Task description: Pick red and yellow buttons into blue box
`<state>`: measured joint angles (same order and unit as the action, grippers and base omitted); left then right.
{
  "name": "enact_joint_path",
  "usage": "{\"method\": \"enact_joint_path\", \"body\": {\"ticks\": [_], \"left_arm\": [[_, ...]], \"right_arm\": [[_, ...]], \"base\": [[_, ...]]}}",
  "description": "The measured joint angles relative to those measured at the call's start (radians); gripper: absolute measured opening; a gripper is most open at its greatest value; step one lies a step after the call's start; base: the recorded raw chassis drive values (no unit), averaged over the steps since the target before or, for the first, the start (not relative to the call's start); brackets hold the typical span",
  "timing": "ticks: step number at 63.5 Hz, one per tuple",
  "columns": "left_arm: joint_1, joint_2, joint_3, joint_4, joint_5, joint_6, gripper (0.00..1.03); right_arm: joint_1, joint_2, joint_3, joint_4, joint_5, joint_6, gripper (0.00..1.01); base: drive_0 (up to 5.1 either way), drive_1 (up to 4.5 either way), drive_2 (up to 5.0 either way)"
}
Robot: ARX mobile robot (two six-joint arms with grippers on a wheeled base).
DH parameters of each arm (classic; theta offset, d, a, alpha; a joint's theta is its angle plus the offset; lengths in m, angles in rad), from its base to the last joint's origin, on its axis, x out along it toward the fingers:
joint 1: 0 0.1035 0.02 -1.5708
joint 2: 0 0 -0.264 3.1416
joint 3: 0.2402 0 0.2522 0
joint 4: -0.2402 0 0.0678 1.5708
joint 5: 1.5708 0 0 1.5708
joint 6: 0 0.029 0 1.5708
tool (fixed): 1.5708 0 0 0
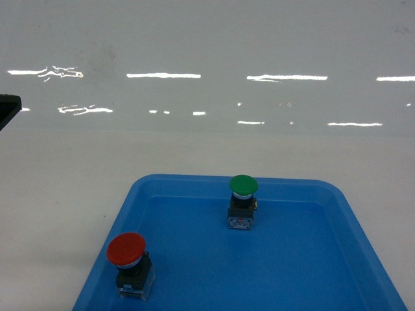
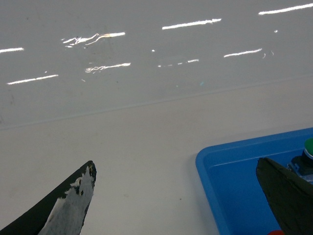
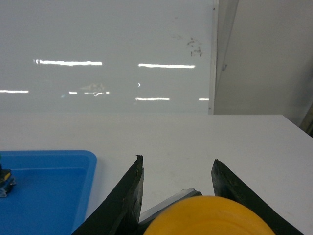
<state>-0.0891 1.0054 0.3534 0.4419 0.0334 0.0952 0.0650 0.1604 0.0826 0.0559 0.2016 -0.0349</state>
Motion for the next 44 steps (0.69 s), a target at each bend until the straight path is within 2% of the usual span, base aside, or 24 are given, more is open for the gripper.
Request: {"method": "enact_joint_path", "body": {"ticks": [15,30,44], "left_arm": [[-0.023,-0.014,0.000,-0.025,-0.045,-0.002,0.98],[-0.087,0.043,0.007,-0.070,-0.067,-0.019,0.98],[-0.144,0.158,0.051,-0.066,-0.083,-0.035,0.98]], "right_arm": [[0.000,-0.025,-0.009,-0.008,0.002,0.016,0.39],[0.000,-0.025,-0.009,-0.008,0.003,0.016,0.39],[0.000,-0.025,-0.009,-0.008,0.003,0.016,0.39]], "base": [[0.0,0.00,0.0],[0.0,0.00,0.0],[0.0,0.00,0.0]]}}
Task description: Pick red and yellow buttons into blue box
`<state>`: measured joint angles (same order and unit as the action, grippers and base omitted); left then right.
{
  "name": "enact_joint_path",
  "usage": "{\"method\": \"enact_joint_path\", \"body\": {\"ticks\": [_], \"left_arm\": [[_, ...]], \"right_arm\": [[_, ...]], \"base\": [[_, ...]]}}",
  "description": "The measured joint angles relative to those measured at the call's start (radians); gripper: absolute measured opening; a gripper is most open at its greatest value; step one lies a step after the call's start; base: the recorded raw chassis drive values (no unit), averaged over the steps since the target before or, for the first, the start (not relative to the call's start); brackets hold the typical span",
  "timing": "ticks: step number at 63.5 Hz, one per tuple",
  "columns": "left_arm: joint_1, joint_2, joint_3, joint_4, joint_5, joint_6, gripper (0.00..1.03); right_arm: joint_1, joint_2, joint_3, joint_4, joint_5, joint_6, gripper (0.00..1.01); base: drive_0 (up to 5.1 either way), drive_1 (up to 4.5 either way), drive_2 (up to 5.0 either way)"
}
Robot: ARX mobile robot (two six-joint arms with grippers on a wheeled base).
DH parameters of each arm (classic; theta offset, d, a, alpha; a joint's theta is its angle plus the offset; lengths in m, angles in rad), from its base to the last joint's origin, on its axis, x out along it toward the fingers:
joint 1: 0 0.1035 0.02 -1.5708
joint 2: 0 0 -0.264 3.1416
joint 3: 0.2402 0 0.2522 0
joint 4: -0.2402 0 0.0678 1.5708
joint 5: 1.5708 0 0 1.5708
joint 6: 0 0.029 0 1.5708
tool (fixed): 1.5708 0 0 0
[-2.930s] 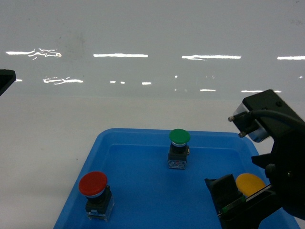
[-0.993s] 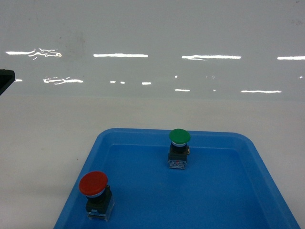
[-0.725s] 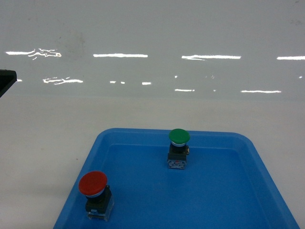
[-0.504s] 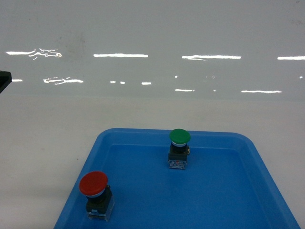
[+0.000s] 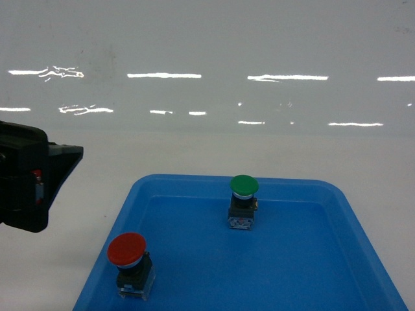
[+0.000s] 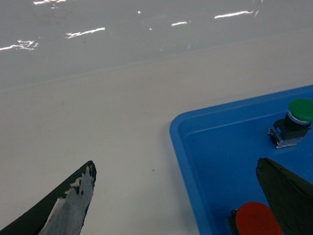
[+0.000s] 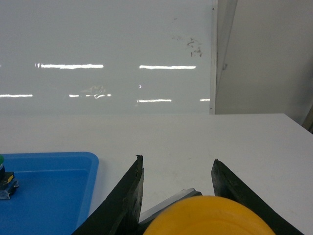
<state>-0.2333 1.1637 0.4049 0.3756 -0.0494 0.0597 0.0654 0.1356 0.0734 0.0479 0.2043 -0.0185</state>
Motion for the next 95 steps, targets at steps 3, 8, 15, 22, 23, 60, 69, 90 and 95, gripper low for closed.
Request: {"method": "enact_joint_path", "body": {"ticks": [3,8,15,22,23,60,69,90,95], "left_arm": [[-0.011,0.019,0.007,0.000,-0.004,-0.002,0.98],[-0.039,0.062,0.025,-0.008,-0.008,-0.004,0.98],[-0.069,0.108,0.049,-0.022,-0.023,-0.004,0.98],[-0.095,0.142,0.071,-0.014,-0.034,-0.003,0.98],[-0.098,0.146,0.076,-0.015,-0.035,-0.003,0.98],[-0.158,0.408,0.182,-0.075,-0.042,-0.019,0.98],[-0.164,0.473,0.198,-0.105,-0.037,-0.041,0.98],[-0.204,0.544,0.193,-0.078,-0.029,-0.084,0.98],[-0.204,0.566,0.185,-0.074,-0.029,-0.095,0.98]], "right_arm": [[0.000,0.000,0.000,0.000,0.000,0.000,0.39],[0.000,0.000,0.000,0.000,0.000,0.000,0.39],[0.000,0.000,0.000,0.000,0.000,0.000,0.39],[0.000,0.000,0.000,0.000,0.000,0.000,0.39],[0.000,0.000,0.000,0.000,0.000,0.000,0.39],[0.000,0.000,0.000,0.001,0.000,0.000,0.38],[0.000,0.000,0.000,0.000,0.000,0.000,0.38],[0.000,0.000,0.000,0.000,0.000,0.000,0.38],[0.000,0.000,0.000,0.000,0.000,0.000,0.38]], "base": [[0.0,0.00,0.0],[0.0,0.00,0.0],[0.0,0.00,0.0],[0.0,0.00,0.0],[0.0,0.00,0.0],[0.0,0.00,0.0],[0.0,0.00,0.0],[0.0,0.00,0.0],[0.0,0.00,0.0]]}}
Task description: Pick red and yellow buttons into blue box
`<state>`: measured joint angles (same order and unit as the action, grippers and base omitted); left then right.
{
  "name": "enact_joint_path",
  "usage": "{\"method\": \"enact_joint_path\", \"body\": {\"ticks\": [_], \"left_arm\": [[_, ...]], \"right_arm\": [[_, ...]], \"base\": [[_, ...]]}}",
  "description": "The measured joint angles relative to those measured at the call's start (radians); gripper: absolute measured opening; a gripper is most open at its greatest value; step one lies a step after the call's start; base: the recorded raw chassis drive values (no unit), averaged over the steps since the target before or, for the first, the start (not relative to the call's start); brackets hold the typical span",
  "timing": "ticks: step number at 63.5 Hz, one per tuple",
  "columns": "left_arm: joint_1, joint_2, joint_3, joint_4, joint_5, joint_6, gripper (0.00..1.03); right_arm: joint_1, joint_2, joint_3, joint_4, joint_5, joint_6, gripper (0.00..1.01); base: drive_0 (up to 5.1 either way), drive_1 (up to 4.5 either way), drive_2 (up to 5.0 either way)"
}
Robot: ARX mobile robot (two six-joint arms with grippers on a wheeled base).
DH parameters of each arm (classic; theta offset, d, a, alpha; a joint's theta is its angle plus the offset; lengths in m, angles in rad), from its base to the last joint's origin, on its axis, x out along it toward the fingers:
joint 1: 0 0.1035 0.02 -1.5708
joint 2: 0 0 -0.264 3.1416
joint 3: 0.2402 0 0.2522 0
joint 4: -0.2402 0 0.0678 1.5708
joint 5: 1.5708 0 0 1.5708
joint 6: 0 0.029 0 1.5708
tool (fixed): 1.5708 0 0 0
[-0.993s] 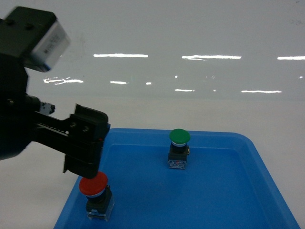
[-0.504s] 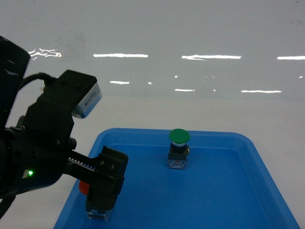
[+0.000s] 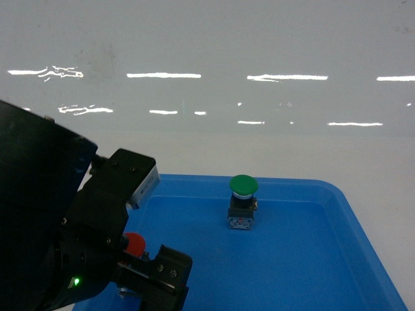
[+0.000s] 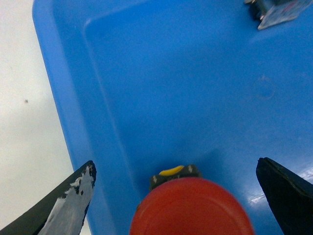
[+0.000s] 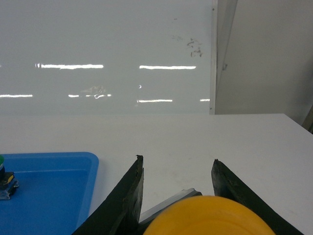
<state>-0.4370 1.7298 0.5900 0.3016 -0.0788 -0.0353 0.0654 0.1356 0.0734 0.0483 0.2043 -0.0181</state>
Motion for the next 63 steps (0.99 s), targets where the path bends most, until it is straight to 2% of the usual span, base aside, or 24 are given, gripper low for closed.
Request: {"method": "enact_joint_path", "body": {"ticks": [3,20,27,39,44,63], "left_arm": [[0.000,0.008,-0.006,0.012,-0.013,-0.004,0.98],[0.005,0.008,-0.007,0.021,-0.002,-0.018,0.98],[0.009,-0.005,-0.011,0.012,0.008,-0.018,0.75],[0.009,-0.035,-0.037,0.018,-0.026,-0.010,0.50],[0.005,-0.050,-0.053,0.027,-0.030,-0.008,0.33],[-0.003,-0.087,-0.102,0.061,-0.047,-0.005,0.31]], "right_arm": [[0.000,0.000,0.000,0.000,0.000,0.000,0.38],[0.000,0.000,0.000,0.000,0.000,0.000,0.38],[0.000,0.000,0.000,0.000,0.000,0.000,0.38],[0.000,0.000,0.000,0.000,0.000,0.000,0.38],[0.000,0.000,0.000,0.000,0.000,0.000,0.38],[0.000,0.000,0.000,0.000,0.000,0.000,0.38]], "base": [[0.0,0.00,0.0],[0.0,0.00,0.0],[0.0,0.00,0.0],[0.0,0.00,0.0],[0.0,0.00,0.0],[0.0,0.00,0.0]]}}
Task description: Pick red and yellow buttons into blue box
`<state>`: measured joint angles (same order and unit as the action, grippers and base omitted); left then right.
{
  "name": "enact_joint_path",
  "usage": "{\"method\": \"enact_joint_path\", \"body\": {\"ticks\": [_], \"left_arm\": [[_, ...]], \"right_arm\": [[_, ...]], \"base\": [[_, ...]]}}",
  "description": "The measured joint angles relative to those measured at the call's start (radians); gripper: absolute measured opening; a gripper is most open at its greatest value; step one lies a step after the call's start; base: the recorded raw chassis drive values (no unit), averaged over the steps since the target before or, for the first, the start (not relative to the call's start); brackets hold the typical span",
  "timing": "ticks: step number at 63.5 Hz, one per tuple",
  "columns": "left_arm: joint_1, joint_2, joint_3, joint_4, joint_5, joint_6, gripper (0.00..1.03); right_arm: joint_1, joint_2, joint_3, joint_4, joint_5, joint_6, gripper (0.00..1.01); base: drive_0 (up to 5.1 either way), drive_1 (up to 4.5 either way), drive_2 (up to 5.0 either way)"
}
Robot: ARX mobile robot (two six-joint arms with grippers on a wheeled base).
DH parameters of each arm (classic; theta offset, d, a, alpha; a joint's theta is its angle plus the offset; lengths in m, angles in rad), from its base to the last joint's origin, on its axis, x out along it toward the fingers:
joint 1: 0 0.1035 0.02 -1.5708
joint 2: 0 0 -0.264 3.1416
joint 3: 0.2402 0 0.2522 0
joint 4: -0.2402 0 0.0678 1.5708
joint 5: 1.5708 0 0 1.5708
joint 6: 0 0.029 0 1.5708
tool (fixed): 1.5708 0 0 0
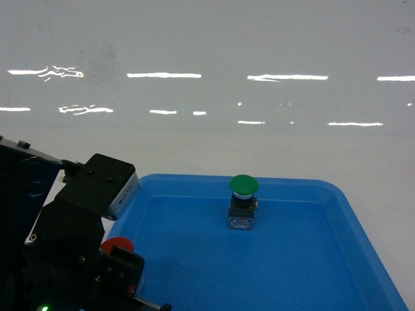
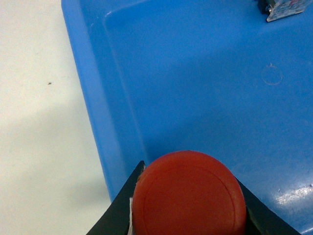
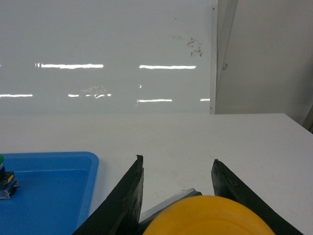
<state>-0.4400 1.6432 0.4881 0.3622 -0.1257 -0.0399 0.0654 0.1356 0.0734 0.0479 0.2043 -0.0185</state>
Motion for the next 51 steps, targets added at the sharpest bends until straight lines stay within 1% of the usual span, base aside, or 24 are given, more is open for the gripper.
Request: {"method": "enact_joint_path", "body": {"ticks": [3,5,9,11,16,19,21,22,24,30,34,39,47,51], "left_arm": [[0.004,-0.017,-0.012,0.009,0.000,0.008,0.31],[0.016,-0.052,-0.028,0.024,-0.002,0.021,0.31],[0.051,-0.144,-0.043,0.033,-0.002,0.028,0.31],[0.074,-0.203,-0.051,0.060,-0.002,0.035,0.31],[0.108,-0.304,-0.051,0.039,-0.001,0.041,0.31],[0.129,-0.367,-0.068,0.065,-0.019,0.048,0.31],[0.146,-0.416,-0.074,0.042,-0.017,0.047,0.31],[0.156,-0.447,-0.084,0.036,-0.025,0.048,0.31],[0.160,-0.472,-0.101,0.057,-0.045,0.051,0.31],[0.177,-0.523,-0.126,0.056,-0.057,0.056,0.31],[0.180,-0.556,-0.145,0.053,-0.083,0.066,0.31],[0.185,-0.599,-0.165,0.040,-0.114,0.066,0.31],[0.161,-0.680,-0.198,0.032,-0.159,0.076,0.31],[0.134,-0.737,-0.213,0.003,-0.179,0.080,0.31]], "right_arm": [[0.000,0.000,0.000,0.000,0.000,0.000,0.38],[0.000,0.000,0.000,0.000,0.000,0.000,0.38],[0.000,0.000,0.000,0.000,0.000,0.000,0.38],[0.000,0.000,0.000,0.000,0.000,0.000,0.38],[0.000,0.000,0.000,0.000,0.000,0.000,0.38],[0.000,0.000,0.000,0.000,0.000,0.000,0.38],[0.000,0.000,0.000,0.000,0.000,0.000,0.38],[0.000,0.000,0.000,0.000,0.000,0.000,0.38],[0.000,0.000,0.000,0.000,0.000,0.000,0.38],[0.000,0.000,0.000,0.000,0.000,0.000,0.38],[0.000,0.000,0.000,0.000,0.000,0.000,0.38],[0.000,0.000,0.000,0.000,0.000,0.000,0.38],[0.000,0.000,0.000,0.000,0.000,0.000,0.38],[0.000,0.000,0.000,0.000,0.000,0.000,0.38]], "base": [[0.0,0.00,0.0],[0.0,0.00,0.0],[0.0,0.00,0.0],[0.0,0.00,0.0],[0.0,0.00,0.0],[0.0,0.00,0.0],[0.0,0.00,0.0],[0.0,0.00,0.0],[0.0,0.00,0.0],[0.0,0.00,0.0],[0.0,0.00,0.0],[0.0,0.00,0.0],[0.0,0.00,0.0],[0.0,0.00,0.0]]}}
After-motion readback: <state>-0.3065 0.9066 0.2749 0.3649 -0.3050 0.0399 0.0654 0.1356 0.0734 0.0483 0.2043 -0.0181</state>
